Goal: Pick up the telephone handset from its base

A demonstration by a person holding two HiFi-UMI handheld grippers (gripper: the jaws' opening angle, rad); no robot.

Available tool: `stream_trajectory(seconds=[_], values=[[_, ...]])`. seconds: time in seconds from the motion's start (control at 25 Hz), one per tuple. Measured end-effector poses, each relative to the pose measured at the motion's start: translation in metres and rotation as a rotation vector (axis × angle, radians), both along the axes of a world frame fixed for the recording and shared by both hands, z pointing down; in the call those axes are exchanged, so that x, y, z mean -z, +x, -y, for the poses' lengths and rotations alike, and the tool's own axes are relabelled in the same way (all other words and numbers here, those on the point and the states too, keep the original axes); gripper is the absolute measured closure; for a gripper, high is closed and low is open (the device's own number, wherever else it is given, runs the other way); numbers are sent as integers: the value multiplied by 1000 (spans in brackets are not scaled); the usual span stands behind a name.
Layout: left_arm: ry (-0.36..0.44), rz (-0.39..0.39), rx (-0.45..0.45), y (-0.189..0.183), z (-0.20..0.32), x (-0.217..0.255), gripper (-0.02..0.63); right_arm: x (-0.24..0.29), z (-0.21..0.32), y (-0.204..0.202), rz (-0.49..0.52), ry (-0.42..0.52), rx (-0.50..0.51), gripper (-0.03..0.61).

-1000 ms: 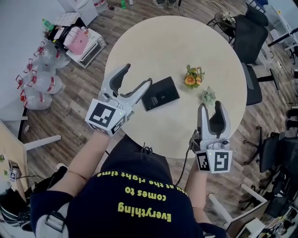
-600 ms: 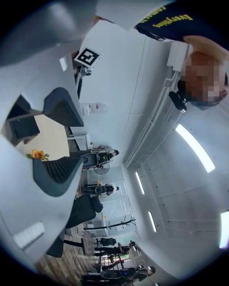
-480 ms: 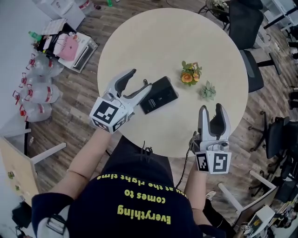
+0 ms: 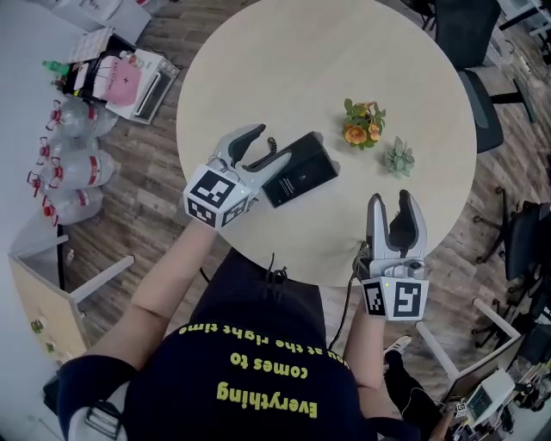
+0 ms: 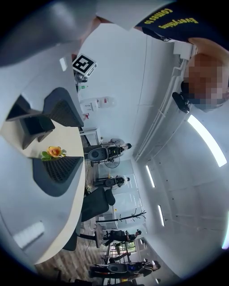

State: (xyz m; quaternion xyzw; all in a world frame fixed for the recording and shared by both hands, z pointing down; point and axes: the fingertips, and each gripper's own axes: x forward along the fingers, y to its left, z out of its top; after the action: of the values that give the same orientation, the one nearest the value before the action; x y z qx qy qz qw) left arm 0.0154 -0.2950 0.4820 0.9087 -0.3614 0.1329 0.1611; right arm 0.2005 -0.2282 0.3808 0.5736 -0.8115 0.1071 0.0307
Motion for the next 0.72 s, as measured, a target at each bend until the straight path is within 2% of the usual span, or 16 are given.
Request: stream_trajectory(seconds=[0.44,0.56,0.72], values=[[-143,63,-91,20,5,-79,330,-22,4,-7,16,-46,-3,368],[-192,66,-151,29,2,-94,330,-27,3,-6,20,-56,-3,370],[-265,122,-282,35,-6,-114,362,-28,1,0,17,-62,-11,377]])
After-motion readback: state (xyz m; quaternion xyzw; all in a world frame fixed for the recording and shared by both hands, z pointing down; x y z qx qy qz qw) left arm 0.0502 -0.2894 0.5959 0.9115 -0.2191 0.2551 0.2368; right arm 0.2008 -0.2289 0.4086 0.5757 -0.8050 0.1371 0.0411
